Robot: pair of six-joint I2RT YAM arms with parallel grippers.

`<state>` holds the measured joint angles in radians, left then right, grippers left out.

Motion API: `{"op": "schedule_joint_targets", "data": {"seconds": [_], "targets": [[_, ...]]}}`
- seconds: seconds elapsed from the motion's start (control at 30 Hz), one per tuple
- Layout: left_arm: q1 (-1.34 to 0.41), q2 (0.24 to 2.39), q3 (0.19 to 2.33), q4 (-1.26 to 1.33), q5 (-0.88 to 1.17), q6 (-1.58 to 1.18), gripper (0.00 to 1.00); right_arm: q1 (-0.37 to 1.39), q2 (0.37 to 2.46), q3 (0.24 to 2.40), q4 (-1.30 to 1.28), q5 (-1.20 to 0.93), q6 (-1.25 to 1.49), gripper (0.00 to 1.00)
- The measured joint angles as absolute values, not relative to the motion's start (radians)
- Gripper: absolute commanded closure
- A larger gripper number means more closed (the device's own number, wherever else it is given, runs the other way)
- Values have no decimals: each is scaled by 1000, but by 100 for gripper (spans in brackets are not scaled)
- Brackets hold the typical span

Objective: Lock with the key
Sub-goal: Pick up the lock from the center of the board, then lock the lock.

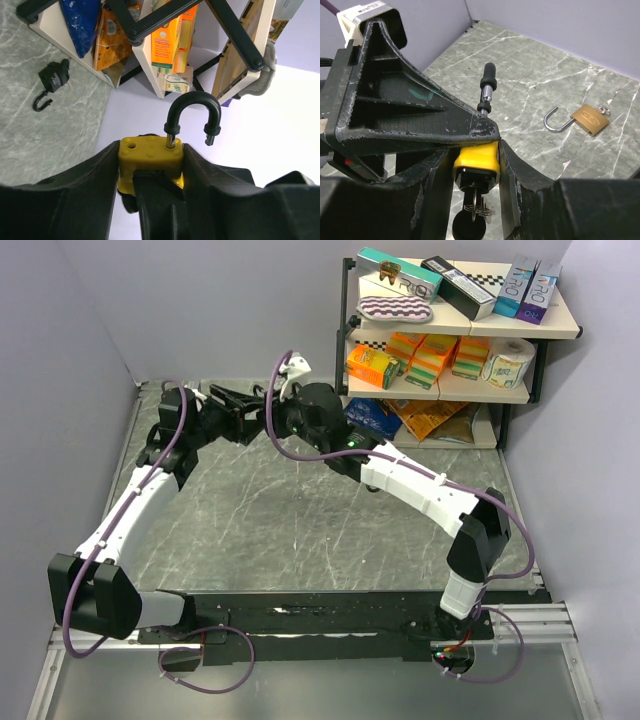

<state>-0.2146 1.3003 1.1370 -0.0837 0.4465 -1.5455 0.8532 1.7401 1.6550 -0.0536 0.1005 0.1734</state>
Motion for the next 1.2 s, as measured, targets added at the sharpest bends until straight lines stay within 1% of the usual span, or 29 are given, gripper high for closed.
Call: {"op": "schedule_joint_targets", "data": {"seconds": [0.03,0.07,0.23,0.33,0.43,0.57,0.67,0.8,0.9,1.0,1.13,1.2], "targets": [[-213,1300,1137,-86,447,-1538,8,852,1740,1655,-54,99,168,100],[-208,1299,1137,-86,447,-1529,4,851,1739,1654,-58,95,165,100],[-150,1274,1137,-104,457,-1471,4,813,1709,1597,-79,-7,168,100],[-88,1243,1137,-136,460,-1394,4,757,1657,1530,-98,-143,191,100],[-38,1212,1140,-163,480,-1264,4,685,1588,1462,-97,-305,196,100],[-14,1207,1239,-292,499,-981,4,613,1456,1374,-106,-477,116,100],[-10,1188,1282,-325,606,-798,4,611,1336,1304,-119,-572,-9,100],[-10,1152,1282,-371,892,-599,4,625,1172,1235,-179,-670,-244,100],[-57,1157,1299,-445,1052,-477,3,644,1094,1210,-223,-699,-408,100],[-164,1177,1333,-523,1126,-375,1,667,1038,1174,-258,-704,-550,100],[-300,1183,1336,-567,1185,-318,7,730,993,1128,-312,-699,-715,100],[-339,1183,1336,-571,1196,-307,8,758,978,1113,-338,-696,-776,100]]}}
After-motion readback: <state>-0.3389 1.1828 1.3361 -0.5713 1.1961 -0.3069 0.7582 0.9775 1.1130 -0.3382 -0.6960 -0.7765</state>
